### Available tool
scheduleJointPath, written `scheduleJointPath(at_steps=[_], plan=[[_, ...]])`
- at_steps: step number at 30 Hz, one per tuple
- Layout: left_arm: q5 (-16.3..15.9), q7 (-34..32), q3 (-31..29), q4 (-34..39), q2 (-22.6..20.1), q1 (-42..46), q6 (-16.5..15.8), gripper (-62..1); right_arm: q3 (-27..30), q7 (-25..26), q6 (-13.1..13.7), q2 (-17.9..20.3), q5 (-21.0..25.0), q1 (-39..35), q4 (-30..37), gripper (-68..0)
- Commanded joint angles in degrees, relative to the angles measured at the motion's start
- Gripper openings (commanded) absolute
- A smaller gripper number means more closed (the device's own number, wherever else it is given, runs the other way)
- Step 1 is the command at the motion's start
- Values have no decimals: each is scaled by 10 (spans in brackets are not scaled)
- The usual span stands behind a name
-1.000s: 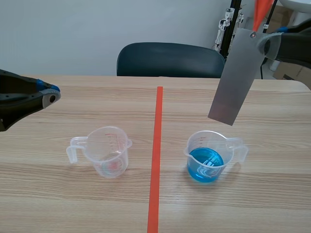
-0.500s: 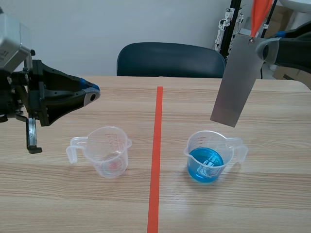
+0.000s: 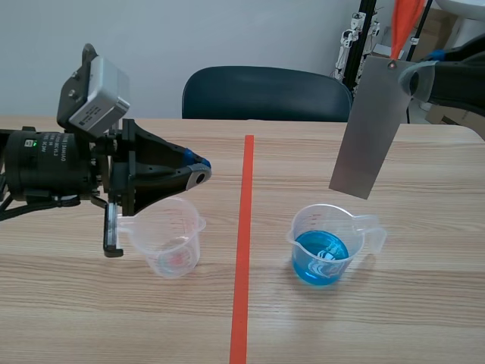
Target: Do the redox reaction experiment. move the plate over the blue solution
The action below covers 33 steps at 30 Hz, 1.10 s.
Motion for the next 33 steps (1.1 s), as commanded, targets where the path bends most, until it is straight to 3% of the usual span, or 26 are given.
scheduleJointPath(at_steps=[1, 9, 17, 33], plan=[[-5, -8, 8, 0, 8, -15, 1, -579, 16, 13, 9, 5, 8, 10, 4, -669], [-5, 10, 61, -36, 44, -59, -1, -579, 16, 13, 9, 5, 6, 10, 4, -669], [-6, 22, 73, -79, 76, -64, -4, -579, 16, 13, 9, 5, 6, 10, 4, -669], [-5, 22, 73, -83, 80, -64, -14, -579, 16, 13, 9, 5, 6, 10, 4, -669]])
